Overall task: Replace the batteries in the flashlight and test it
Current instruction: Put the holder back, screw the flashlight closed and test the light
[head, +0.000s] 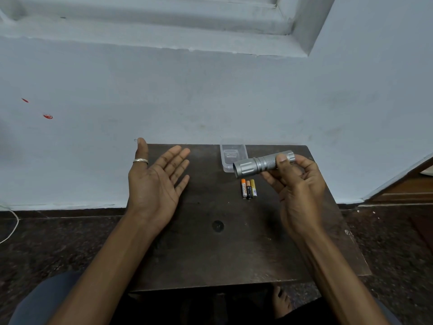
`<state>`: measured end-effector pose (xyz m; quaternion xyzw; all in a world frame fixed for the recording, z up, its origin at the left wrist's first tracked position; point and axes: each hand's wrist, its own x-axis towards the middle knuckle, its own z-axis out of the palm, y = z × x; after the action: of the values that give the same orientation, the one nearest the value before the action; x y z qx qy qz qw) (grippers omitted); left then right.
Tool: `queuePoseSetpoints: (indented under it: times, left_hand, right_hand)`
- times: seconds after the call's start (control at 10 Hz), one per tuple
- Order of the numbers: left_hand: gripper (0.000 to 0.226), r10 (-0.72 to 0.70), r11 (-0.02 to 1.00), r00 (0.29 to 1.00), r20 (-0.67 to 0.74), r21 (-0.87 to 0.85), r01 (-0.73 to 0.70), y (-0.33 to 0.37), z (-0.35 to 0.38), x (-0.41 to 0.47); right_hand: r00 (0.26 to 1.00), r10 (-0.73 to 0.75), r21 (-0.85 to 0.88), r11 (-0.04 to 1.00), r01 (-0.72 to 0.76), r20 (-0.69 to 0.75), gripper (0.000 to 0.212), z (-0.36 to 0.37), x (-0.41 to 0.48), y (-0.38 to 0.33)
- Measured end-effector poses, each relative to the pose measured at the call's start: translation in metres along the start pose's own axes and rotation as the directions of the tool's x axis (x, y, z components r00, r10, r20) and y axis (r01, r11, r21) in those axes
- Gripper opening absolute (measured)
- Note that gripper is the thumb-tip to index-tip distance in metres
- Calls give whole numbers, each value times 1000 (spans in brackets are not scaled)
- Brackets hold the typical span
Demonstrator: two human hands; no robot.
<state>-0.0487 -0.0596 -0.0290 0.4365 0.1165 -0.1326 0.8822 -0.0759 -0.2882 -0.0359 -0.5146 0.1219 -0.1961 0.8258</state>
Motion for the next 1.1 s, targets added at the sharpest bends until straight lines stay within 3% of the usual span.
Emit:
queuePoseSetpoints:
  times: [0.6,0.9,1.0,1.1]
  left_hand:
    - [78,-6,1000,1000,-8,6,6,-1,0,0]
    - [75,-47,999,998,-33,-28,46,-2,-2,3]
    - [74,-46,999,998,-52,7,46,-4,-5,5]
    - [73,-27,999,996,-81,31,30,-6,-5,4]
  right_hand:
    - [998,34,-40,999,-32,49,12,4,-5,-2]
    - [999,16,11,1000,-17,37,31,5,-4,-2]
    - [1000,13,32,999,-13,8,29,6,-4,0]
    - [1000,4,54,999,-3,-6,47,7,-4,1]
